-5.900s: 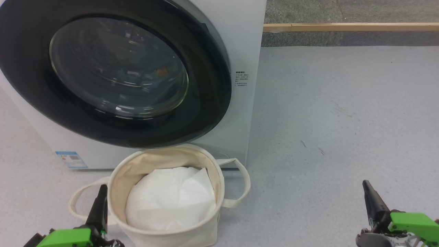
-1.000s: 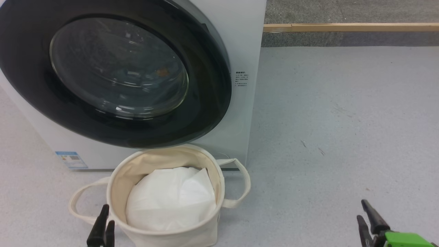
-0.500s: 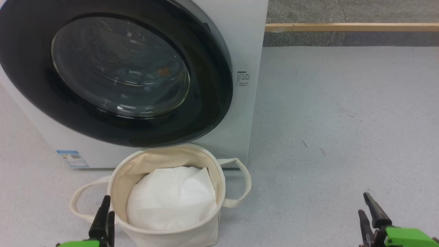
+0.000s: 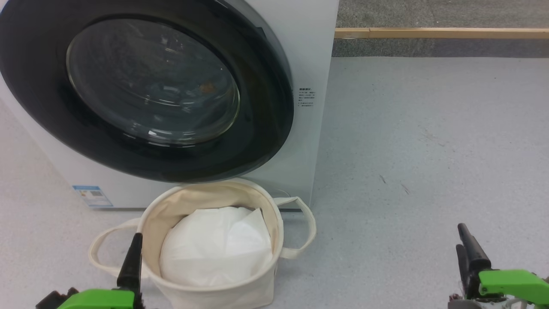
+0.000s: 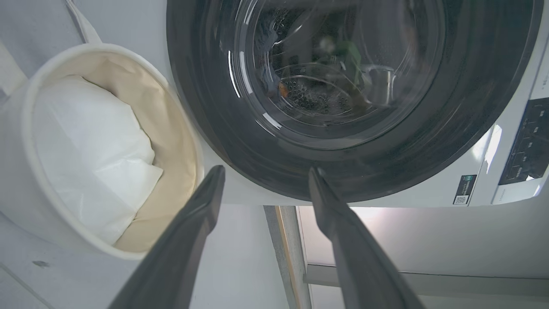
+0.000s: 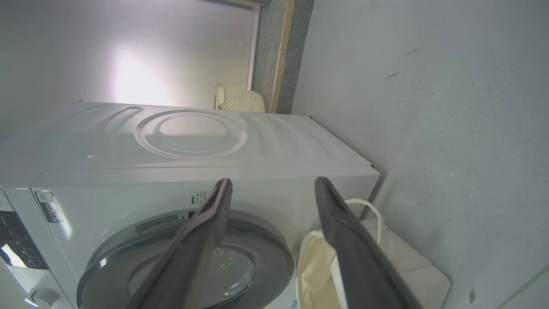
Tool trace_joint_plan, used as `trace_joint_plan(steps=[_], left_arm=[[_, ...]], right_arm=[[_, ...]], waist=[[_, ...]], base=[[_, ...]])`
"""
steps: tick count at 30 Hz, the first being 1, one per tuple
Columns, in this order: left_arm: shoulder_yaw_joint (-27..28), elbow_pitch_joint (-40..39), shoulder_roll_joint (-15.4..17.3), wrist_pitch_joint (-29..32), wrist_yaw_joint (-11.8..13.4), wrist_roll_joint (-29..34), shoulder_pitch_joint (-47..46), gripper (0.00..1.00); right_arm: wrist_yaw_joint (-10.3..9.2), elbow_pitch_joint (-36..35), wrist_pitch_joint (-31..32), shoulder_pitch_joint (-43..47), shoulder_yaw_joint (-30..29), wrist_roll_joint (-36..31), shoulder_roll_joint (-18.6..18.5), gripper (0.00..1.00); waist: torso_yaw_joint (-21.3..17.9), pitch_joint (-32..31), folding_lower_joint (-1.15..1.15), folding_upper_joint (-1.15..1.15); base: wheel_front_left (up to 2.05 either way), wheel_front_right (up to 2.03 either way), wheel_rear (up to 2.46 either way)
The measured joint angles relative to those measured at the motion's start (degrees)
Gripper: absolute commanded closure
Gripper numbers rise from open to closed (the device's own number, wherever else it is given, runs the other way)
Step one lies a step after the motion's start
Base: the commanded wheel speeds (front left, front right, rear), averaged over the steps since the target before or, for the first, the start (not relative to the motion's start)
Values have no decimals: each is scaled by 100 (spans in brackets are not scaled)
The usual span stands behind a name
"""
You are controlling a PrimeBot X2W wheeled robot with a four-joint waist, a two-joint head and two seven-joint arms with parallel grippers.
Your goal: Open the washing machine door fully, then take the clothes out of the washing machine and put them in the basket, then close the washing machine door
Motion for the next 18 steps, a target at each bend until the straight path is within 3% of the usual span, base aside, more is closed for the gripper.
trace_joint_plan(steps=[18], left_arm=[[-550,-216,335,-354,160,1972,-196,0]], right_arm=[[0,-113,-388,-161,649,-1833,-388,0]], waist=[[56,36,0,0]], base=[[0,0,0]])
